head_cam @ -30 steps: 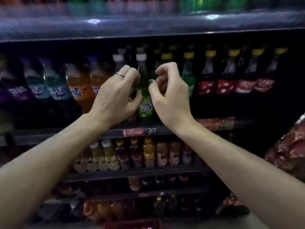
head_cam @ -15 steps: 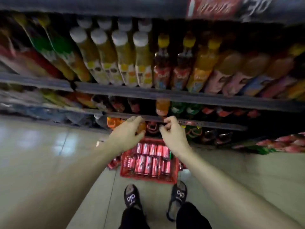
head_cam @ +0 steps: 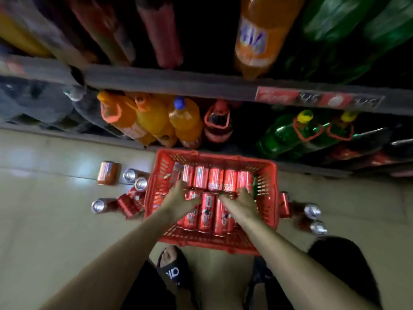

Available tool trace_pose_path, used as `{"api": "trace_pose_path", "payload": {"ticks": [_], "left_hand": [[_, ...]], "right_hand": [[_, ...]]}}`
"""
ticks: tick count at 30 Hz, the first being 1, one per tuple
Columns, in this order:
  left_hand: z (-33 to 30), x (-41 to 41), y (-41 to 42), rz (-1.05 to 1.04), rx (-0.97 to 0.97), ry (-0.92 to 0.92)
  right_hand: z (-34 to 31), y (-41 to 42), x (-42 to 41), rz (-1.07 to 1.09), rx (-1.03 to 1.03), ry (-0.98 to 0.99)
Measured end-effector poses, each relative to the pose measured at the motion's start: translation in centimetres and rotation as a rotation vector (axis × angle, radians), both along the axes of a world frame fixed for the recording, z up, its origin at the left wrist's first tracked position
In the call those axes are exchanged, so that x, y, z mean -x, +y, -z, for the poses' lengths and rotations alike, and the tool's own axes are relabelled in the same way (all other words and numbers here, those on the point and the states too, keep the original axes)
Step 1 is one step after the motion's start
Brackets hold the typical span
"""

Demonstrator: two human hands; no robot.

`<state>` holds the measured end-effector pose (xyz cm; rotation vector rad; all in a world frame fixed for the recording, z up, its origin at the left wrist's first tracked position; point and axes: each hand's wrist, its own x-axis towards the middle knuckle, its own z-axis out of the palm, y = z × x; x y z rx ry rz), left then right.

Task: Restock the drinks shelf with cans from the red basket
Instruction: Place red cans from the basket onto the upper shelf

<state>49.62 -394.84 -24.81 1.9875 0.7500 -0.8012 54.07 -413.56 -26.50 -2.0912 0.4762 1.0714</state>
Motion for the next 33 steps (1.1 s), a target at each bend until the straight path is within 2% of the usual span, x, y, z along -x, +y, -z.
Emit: {"api": "trace_pose_path", "payload": {"ticks": [2, 5, 8, 11, 17, 22, 28, 33], "left_hand": [[5.9, 0.6, -0.3, -0.030, -0.065, 0.036], [12.5, 1.3, -1.1, -0.073, -0.051, 0.131], [17.1, 1.8, -1.9, -0.104, -0.052, 0.196], [19.3, 2.0, -2.3, -0.084, -0.113, 0.151], [20.3, 2.5, -1.6, -0.059, -0.114, 0.089], [20.6, 2.6, -1.5, -0.051, -0.073, 0.103], [21.4, 2.7, -0.8, -0.174, 0.023, 0.115], [22.7, 3.0, 0.4, -0.168, 0.139, 0.033]], "right_hand": [[4.8, 0.7, 0.4, 0.009, 0.033, 0.046], [11.0, 1.0, 0.6, 0.027, 0.065, 0.113], [16.0, 0.7, 0.6, 0.087, 0.049, 0.088], [19.2, 0.3, 1.1, 0.152, 0.060, -0.005], [19.6, 1.6, 2.8, 0.211, 0.013, -0.056], [19.3, 0.1, 3.4, 0.363, -0.047, -0.086], [19.4, -0.5, 4.3, 0.319, -0.076, -0.078], [19.5, -1.0, 4.5, 0.330, -0.078, -0.065]]}}
